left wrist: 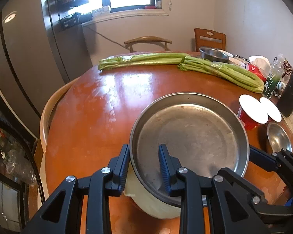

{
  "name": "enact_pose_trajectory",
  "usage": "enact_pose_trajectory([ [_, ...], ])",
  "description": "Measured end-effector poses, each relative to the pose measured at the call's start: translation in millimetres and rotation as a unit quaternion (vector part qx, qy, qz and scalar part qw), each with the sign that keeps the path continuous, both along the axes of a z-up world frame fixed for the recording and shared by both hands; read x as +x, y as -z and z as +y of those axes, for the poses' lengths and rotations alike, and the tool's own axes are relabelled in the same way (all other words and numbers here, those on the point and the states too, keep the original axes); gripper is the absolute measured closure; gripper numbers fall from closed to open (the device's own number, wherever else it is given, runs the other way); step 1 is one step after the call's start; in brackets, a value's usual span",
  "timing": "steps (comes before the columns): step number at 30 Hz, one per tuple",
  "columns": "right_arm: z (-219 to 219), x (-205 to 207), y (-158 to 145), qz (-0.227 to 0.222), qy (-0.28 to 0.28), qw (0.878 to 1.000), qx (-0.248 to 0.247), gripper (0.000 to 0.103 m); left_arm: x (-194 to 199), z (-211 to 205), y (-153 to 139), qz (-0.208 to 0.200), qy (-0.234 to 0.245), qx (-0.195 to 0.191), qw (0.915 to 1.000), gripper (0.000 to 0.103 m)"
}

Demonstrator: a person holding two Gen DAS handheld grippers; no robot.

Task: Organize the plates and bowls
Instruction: 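Lift the steel tray with the left gripper toward the plate stack, then lower the steel tray onto the yellow plate and open the left gripper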

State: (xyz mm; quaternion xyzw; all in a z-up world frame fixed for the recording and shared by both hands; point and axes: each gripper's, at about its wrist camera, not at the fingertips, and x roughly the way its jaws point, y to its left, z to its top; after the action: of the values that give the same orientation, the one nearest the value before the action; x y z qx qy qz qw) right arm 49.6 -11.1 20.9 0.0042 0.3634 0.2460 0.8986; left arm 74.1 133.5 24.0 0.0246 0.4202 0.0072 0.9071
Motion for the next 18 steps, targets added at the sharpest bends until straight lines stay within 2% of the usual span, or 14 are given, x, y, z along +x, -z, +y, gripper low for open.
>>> enact_pose_trajectory([
  [18, 13, 2, 37, 0.03, -0.02, 0.999, -0.016, 0.053, -7, 13, 43, 0.026, -0.021, -0.019, 0.9993, 0.073],
])
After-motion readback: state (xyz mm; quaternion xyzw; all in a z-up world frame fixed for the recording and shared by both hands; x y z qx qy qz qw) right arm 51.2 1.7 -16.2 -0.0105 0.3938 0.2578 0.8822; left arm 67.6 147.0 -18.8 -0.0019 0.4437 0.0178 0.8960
